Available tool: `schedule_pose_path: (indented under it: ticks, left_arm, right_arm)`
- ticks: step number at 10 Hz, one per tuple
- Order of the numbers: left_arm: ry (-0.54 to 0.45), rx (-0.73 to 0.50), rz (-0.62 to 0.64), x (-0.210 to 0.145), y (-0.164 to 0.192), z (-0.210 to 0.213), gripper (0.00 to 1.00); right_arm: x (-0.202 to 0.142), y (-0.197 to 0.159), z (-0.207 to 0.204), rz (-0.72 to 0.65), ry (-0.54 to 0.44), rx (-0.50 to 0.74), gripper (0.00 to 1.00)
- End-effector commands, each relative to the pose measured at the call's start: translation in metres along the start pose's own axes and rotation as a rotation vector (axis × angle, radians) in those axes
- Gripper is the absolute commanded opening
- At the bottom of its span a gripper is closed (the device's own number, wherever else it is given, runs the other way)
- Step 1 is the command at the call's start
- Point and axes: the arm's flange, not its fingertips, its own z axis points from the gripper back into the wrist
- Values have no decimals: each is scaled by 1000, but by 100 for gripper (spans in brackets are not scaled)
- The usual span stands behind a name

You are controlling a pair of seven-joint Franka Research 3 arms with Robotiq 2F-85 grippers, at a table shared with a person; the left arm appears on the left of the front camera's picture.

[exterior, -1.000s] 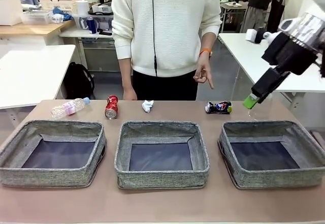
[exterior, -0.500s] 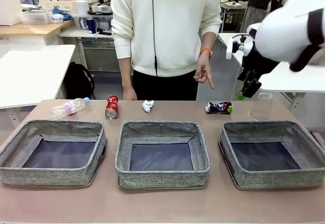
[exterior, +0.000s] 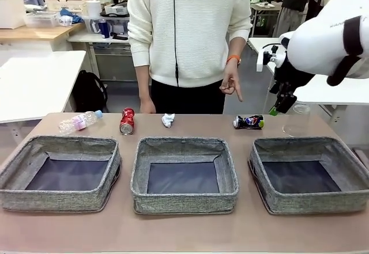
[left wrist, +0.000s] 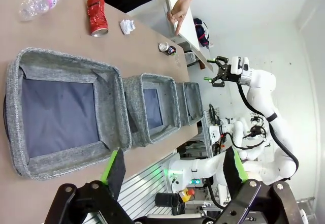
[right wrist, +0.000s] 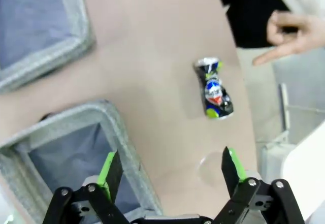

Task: Sort the waste into the appropriate baskets.
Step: Pick up the waste item pointed out by the person.

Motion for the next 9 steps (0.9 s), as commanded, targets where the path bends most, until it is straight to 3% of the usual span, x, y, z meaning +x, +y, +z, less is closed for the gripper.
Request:
schedule_pose_path:
  ticks: [1,6,9]
  left_arm:
    - [-6,-16,-24,1,-1,0,100]
    - [-6,-16,-24,1,-1,0,100]
    - [-6,-16,-24,1,-1,0,100]
  right_arm:
    - [1,-36,-31,-17,68,37,100]
    - [-3,-92,-126,48,84,166,100]
    - [-5,-100,-167,96,-18,164,100]
